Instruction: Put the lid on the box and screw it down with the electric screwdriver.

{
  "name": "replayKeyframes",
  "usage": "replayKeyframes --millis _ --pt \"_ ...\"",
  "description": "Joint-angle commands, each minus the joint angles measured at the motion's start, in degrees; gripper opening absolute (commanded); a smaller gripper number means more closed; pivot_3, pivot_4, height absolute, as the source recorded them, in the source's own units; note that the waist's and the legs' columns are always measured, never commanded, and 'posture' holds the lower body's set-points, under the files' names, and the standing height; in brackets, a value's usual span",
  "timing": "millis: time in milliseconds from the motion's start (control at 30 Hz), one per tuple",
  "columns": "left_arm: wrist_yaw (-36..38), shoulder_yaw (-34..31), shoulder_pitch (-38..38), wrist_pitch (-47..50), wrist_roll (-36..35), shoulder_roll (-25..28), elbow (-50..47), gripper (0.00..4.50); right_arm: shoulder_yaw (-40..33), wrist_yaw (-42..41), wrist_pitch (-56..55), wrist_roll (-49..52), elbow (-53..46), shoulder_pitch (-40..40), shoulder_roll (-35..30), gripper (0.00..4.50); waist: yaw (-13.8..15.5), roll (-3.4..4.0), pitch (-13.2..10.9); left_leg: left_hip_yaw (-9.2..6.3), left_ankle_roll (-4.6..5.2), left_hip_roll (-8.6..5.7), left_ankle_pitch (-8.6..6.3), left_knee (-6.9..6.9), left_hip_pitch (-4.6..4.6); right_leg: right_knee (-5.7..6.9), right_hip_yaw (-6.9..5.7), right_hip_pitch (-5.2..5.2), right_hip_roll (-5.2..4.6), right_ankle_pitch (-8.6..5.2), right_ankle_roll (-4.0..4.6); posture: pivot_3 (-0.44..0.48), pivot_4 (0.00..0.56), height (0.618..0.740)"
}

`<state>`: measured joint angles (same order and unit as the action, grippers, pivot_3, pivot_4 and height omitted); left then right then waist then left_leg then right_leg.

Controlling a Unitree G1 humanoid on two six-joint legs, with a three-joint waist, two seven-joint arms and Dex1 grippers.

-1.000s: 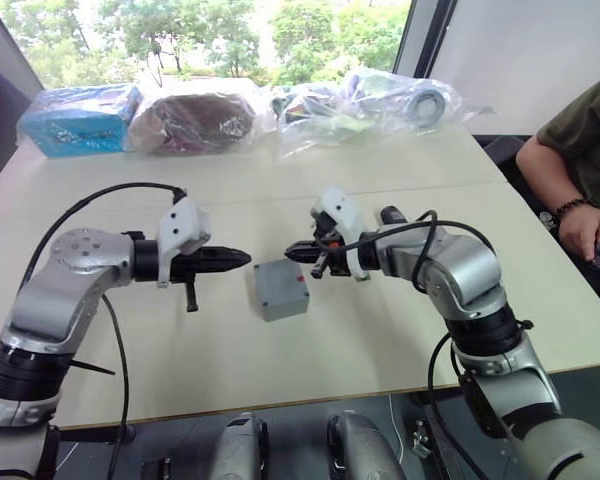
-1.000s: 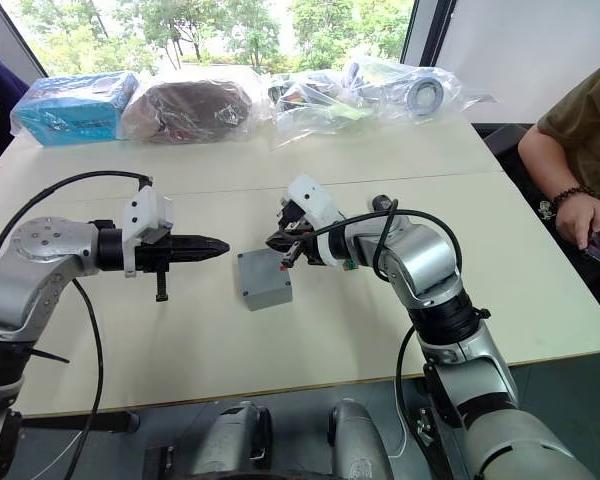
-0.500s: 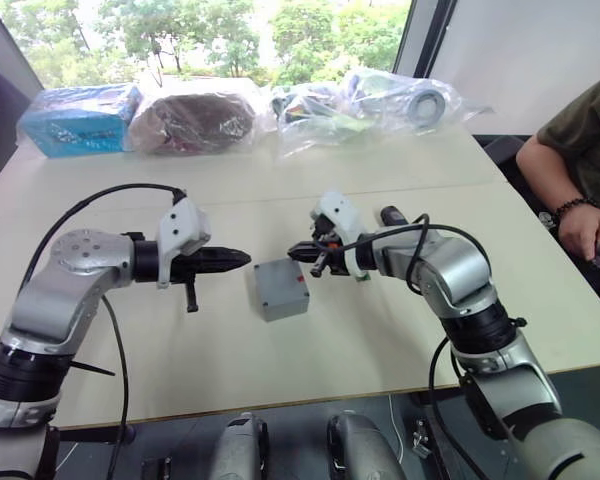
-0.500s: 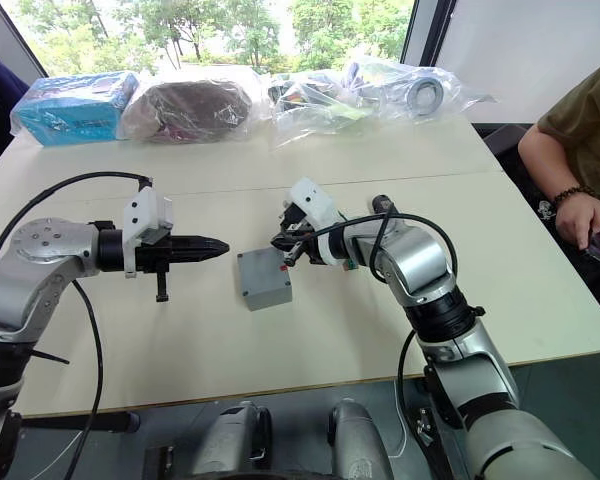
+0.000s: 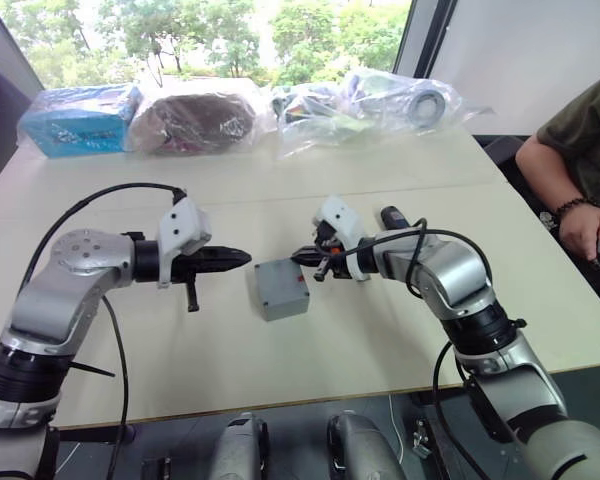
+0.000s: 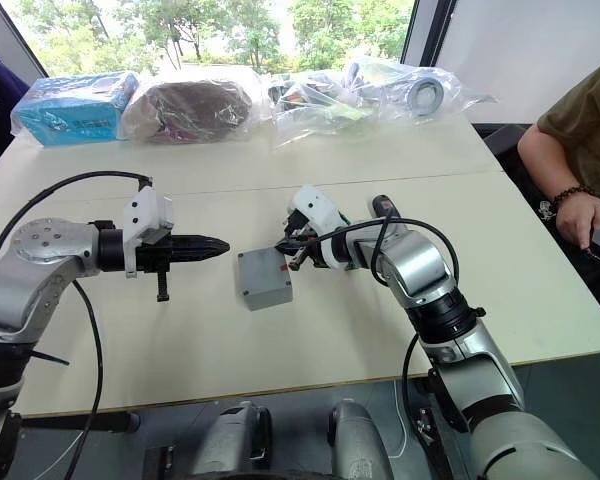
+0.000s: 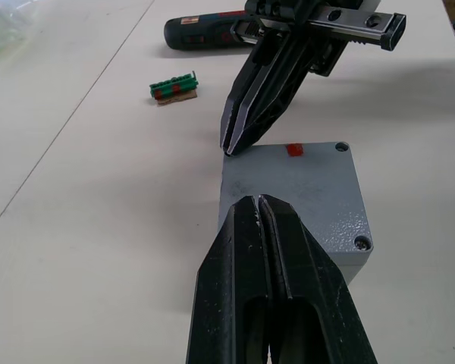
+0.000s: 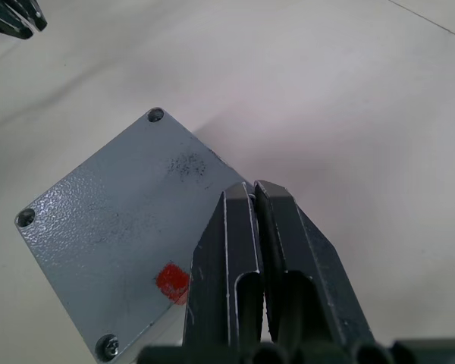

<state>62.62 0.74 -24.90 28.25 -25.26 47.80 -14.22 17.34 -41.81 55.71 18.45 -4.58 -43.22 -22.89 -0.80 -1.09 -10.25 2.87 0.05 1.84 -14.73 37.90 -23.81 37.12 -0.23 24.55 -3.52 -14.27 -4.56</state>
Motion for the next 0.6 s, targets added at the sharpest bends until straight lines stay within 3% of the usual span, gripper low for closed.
replayKeyframes --millis 33,133,167,267,467,567,600 --pt "-0.46 -1.66 -0.1 -0.16 -0.48 0.56 -2.19 0.0 0.63 -0.05 -1.1 -0.77 1.27 -0.15 0.64 0.07 -0.01 0.0 0.0 0.0 0.0 0.0 0.0 0.0 0.0 0.0 0.0 0.0 0.0 0.0 0.0 0.0 0.15 0.74" --pt "-0.67 -1.63 -0.01 0.01 -0.57 0.58 -2.5 0.0 0.82 -0.35 -1.35 -0.82 1.69 -0.14 0.76 0.07 -0.01 0.0 0.0 0.0 0.0 0.0 0.0 0.0 0.0 0.0 0.0 0.0 0.0 0.0 0.0 0.0 0.15 0.74" --pt "-0.69 -1.62 0.0 0.06 -0.6 0.59 -2.52 0.0 0.96 -0.62 -1.4 -0.75 1.68 -0.15 0.71 0.31 0.0 0.0 0.0 0.0 0.0 0.0 0.0 0.0 0.0 0.0 0.0 0.0 0.0 0.0 0.0 0.0 0.15 0.74" --pt "-0.88 -1.63 0.12 0.3 -0.81 0.57 -2.85 0.0 1.24 -1.73 -0.77 -0.05 0.55 0.05 0.15 1.19 0.0 0.0 0.0 0.0 0.0 0.0 0.0 0.0 0.0 0.0 0.0 0.0 0.0 0.0 0.0 0.0 0.15 0.74" --pt "-1.12 -1.72 0.37 0.92 -1.24 0.58 -3.52 0.0 1.06 -2.62 -0.09 -0.07 -2.32 0.42 -1.74 3.58 0.01 0.0 0.0 0.0 0.0 0.0 0.0 0.0 0.0 0.0 0.0 0.0 0.0 0.0 0.0 0.0 0.15 0.74" --pt "-1.25 -1.77 0.4 1.46 -1.58 0.48 -4.17 0.0 -0.76 -2.41 0.78 -0.02 -4.16 -0.17 -3.74 4.38 0.03 0.0 0.0 -0.01 0.0 0.0 0.0 0.0 0.0 0.0 0.0 0.0 0.0 0.0 0.0 0.0 0.15 0.74" --pt "-1.28 -1.79 0.38 1.62 -1.72 0.41 -4.34 0.0 -1.35 -2.33 1.06 -0.03 -4.66 -0.43 -4.53 4.47 0.09 0.0 0.0 -0.01 0.0 0.0 0.0 0.0 0.0 0.0 0.0 0.0 0.0 0.0 0.0 0.0 0.15 0.74"
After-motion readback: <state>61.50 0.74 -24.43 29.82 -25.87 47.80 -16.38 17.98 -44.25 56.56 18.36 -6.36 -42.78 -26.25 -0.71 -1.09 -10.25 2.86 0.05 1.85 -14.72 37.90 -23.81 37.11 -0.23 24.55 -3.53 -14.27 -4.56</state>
